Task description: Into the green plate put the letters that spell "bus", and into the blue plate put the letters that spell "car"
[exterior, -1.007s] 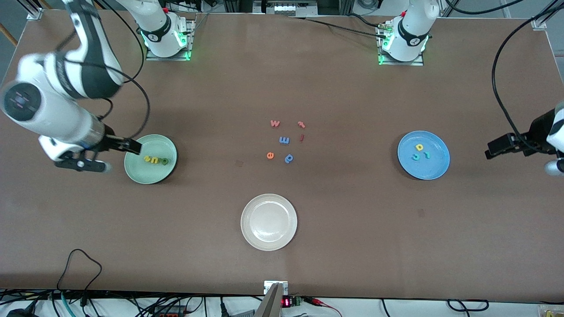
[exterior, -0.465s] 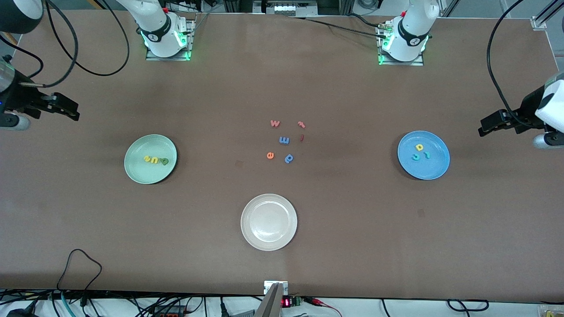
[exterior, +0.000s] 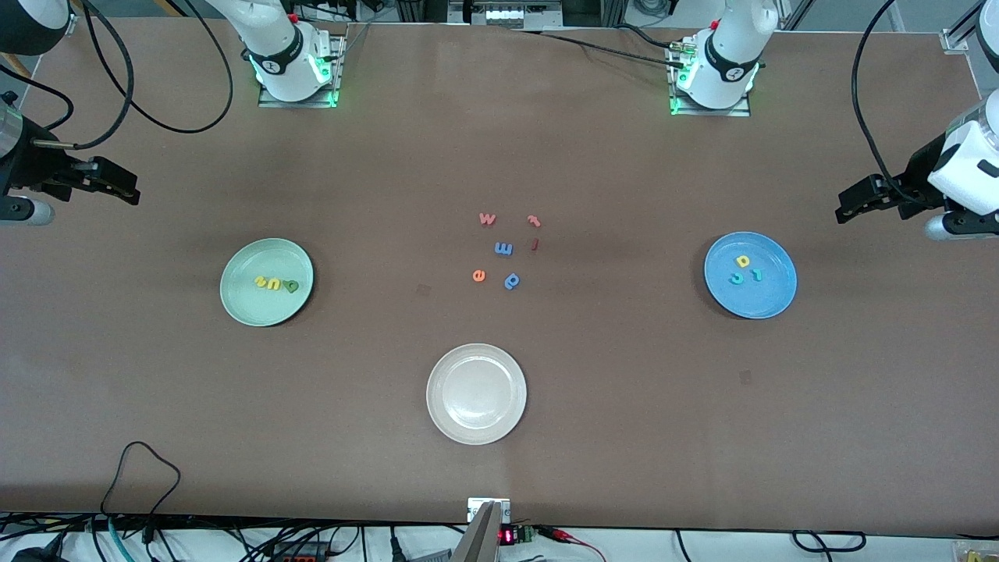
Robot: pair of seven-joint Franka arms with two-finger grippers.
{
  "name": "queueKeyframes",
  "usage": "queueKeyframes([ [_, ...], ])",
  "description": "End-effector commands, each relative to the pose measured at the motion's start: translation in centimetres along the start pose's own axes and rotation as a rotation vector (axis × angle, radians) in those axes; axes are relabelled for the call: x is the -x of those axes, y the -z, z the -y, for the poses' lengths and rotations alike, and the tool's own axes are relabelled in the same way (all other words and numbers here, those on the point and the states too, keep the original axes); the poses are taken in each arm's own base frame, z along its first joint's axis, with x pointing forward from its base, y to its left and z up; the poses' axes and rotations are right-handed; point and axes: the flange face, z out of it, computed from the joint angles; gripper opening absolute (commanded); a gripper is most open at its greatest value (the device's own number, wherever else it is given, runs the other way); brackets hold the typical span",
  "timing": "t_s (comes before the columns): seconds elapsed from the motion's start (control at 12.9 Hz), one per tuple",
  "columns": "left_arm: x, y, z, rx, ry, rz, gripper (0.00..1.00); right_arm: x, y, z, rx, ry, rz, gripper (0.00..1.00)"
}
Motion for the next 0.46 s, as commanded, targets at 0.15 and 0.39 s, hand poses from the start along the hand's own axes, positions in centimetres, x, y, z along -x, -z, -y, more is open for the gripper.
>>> queueKeyframes([
  [0.15, 1.11, 0.43, 0.11, 0.001, -0.016, 0.005, 1.00, 0.13, 0.64, 0.57, -0.018, 0.022, 0.009, 1.00],
  [0.39, 1.31, 0.62, 0.11, 0.000, -0.016, 0.012, 1.00, 0.08, 0.57, 0.48, -0.026, 0.016, 0.013, 1.00],
])
